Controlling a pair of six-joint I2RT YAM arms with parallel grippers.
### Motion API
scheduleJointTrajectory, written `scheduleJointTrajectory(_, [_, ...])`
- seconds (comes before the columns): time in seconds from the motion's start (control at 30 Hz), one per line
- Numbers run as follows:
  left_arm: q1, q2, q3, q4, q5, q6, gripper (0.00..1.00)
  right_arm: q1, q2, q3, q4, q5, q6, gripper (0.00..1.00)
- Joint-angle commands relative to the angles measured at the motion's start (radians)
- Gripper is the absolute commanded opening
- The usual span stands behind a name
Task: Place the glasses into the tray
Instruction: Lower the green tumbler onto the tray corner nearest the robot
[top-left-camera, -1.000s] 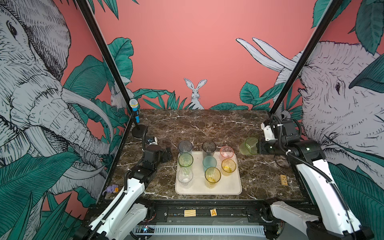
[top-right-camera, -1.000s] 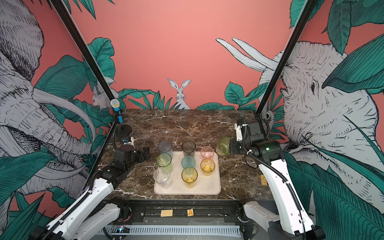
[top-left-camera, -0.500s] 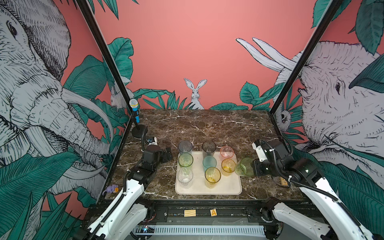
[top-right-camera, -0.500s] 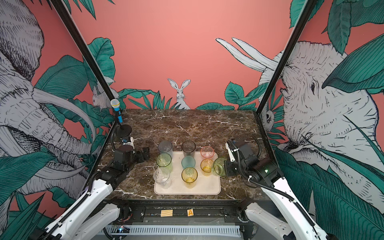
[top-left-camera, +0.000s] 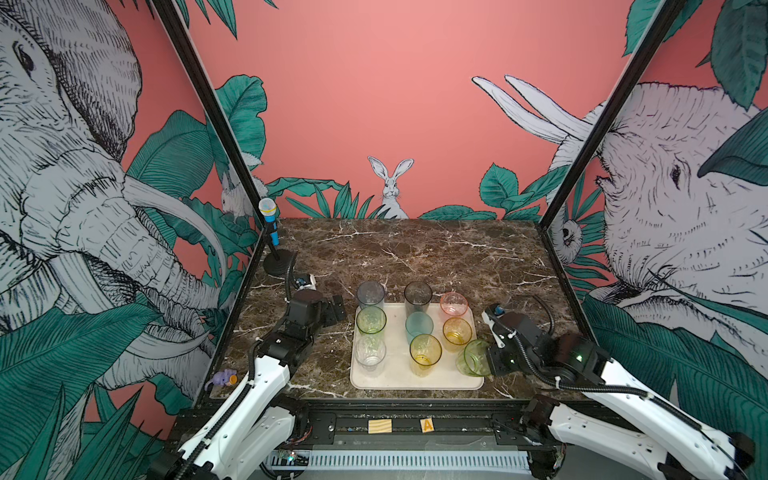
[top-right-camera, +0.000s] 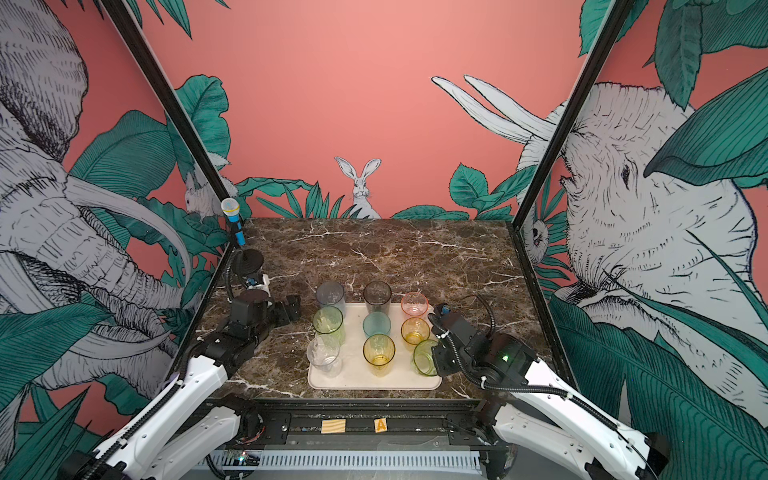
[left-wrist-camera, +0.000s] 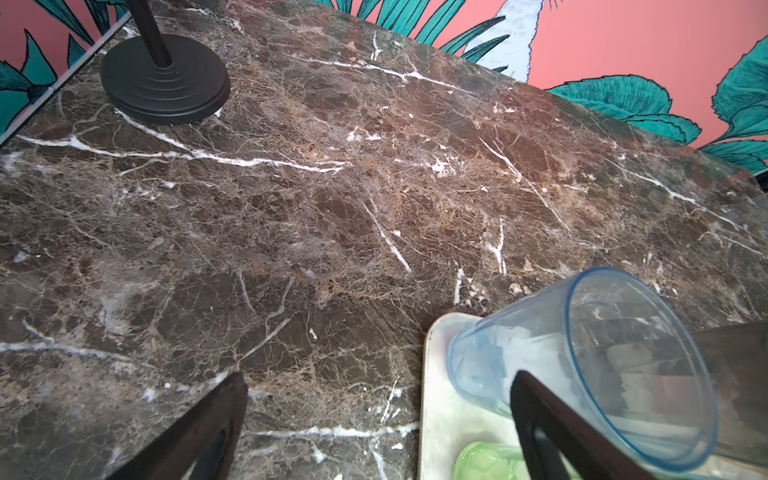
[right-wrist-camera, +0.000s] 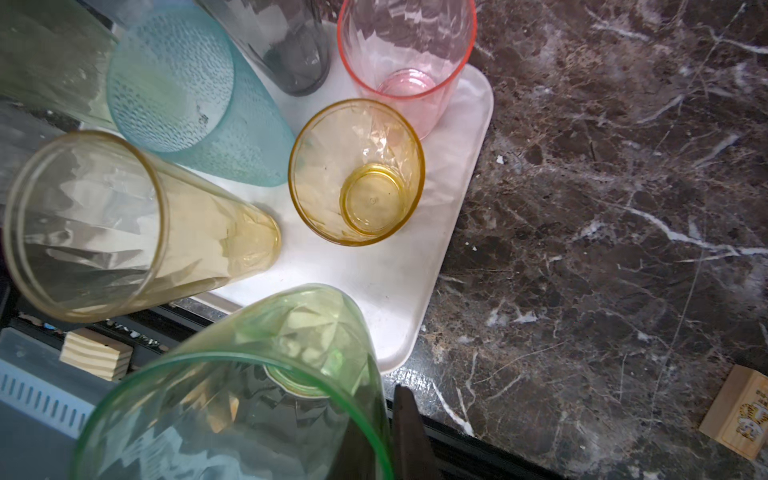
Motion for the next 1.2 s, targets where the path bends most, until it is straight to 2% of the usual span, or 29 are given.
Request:
scheduleJointTrajectory(0.0, [0.004, 0.0, -0.02, 0.019, -0.02, -0.007, 0.99, 0.037, 0.0, -0.054, 0.088, 0.029, 0.082, 0.0])
scheduleJointTrajectory(0.2, [0.003, 0.024, -0.023, 0.032, -0.002, -0.012, 0.99, 0.083, 0.056, -0.094, 0.14, 0.061, 0.103, 0.0])
scheduleJointTrajectory(0.53, [0.005, 0.012, -0.025, 0.017, -0.017, 0.004, 1.0, 0.094, 0.187, -0.098, 0.169, 0.12, 0.101, 0.0])
scheduleJointTrajectory(1.17, [0.004, -0.005, -0.029, -0.008, -0.027, 0.004, 0.99, 0.095, 0.27, -0.139, 0.245, 0.116, 0.132, 0.0])
